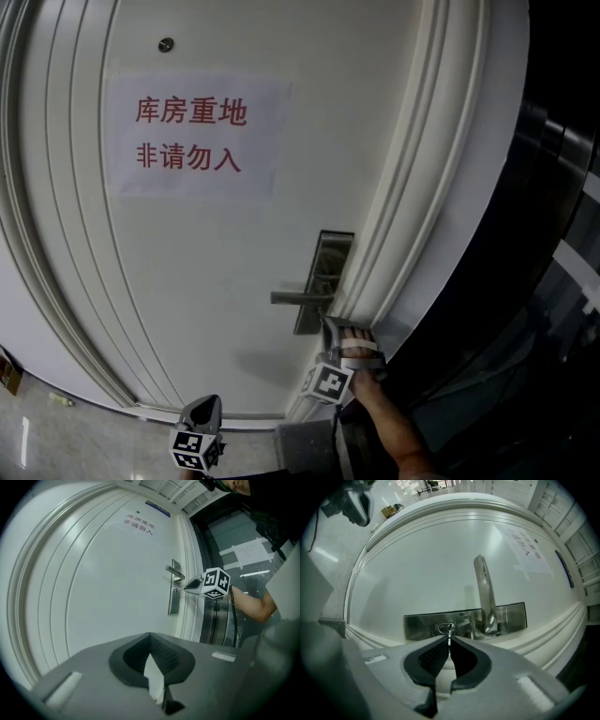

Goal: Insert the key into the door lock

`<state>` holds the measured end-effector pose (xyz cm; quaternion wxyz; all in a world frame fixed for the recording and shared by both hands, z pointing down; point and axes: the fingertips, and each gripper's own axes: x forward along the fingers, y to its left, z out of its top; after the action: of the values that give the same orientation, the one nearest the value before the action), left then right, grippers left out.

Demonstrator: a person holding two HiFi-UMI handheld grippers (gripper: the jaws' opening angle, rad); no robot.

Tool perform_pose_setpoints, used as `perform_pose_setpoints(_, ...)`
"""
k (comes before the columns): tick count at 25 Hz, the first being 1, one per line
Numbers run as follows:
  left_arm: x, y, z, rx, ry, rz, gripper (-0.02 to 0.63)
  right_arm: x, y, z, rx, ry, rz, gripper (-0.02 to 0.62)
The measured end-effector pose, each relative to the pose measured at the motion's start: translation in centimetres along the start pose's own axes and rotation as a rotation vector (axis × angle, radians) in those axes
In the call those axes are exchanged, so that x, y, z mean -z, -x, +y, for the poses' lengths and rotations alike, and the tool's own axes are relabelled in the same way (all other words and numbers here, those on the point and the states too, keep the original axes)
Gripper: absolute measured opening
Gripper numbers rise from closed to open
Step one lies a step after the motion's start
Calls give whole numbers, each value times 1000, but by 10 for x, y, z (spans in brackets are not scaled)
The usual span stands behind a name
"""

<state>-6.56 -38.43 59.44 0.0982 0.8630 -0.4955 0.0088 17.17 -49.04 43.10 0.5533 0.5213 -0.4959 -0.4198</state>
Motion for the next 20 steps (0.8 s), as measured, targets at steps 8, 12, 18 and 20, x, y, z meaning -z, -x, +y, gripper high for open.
perform_pose_setpoints(8, -2, 6, 5, -5, 5, -9, 2, -12, -2, -2, 14, -8, 15, 14)
perform_pose_setpoints(12, 2, 11, 11, -16, 15, -4, 2, -13, -3, -1, 10, -4, 24, 14)
perform_pose_setpoints(18, 0, 11, 12, -17, 12, -8, 2, -16, -7, -1, 21, -5, 16, 15)
perform_pose_setpoints(20, -1, 12, 12, -17, 13, -8, 2, -16, -10, 0, 14, -6, 22, 15)
